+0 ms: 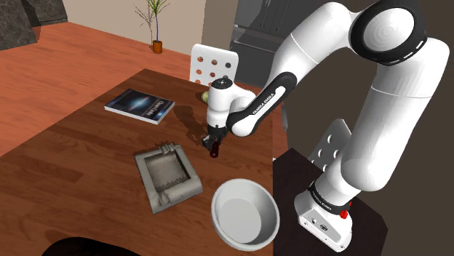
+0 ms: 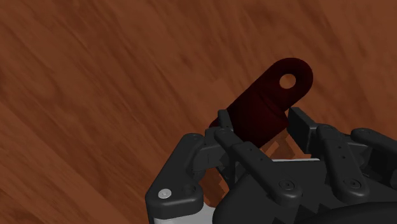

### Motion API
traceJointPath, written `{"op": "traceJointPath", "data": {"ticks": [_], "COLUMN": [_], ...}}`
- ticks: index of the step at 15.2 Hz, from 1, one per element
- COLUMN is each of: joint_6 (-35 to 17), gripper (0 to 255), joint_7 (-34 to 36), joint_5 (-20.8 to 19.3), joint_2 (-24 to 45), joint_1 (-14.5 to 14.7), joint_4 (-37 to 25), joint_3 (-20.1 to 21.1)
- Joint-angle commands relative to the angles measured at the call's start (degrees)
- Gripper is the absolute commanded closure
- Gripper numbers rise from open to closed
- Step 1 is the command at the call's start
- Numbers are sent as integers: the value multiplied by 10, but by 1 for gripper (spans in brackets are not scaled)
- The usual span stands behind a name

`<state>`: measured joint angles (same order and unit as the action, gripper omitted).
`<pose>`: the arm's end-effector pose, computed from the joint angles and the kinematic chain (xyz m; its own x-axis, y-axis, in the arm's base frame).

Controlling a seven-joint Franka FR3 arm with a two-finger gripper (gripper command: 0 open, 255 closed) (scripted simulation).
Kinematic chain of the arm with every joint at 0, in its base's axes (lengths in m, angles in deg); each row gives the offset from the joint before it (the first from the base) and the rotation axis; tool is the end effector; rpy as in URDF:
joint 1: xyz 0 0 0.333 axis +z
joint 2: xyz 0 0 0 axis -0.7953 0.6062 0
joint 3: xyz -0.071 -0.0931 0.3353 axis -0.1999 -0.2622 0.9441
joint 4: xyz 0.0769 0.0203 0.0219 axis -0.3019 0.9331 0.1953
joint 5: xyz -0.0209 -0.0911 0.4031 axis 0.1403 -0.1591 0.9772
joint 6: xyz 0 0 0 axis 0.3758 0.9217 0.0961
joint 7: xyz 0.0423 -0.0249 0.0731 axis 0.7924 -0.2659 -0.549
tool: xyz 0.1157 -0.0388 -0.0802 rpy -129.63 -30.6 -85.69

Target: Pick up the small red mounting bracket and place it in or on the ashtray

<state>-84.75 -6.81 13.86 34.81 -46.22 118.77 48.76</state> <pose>0.4725 0.1721 0.1740 0.9977 0.0537 0.0426 0.0471 -0.9887 0.1426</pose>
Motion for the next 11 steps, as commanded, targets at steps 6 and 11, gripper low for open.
{"op": "traceJointPath", "data": {"ticks": [6,11], "joint_6": [31,64], "gripper": [255,255], "joint_7": [-31,-60], "joint_5": [36,71], "joint_2": [-40,-78], "joint_1": [-10,-16], "joint_4": [5,7], "joint_3": [17,28]}}
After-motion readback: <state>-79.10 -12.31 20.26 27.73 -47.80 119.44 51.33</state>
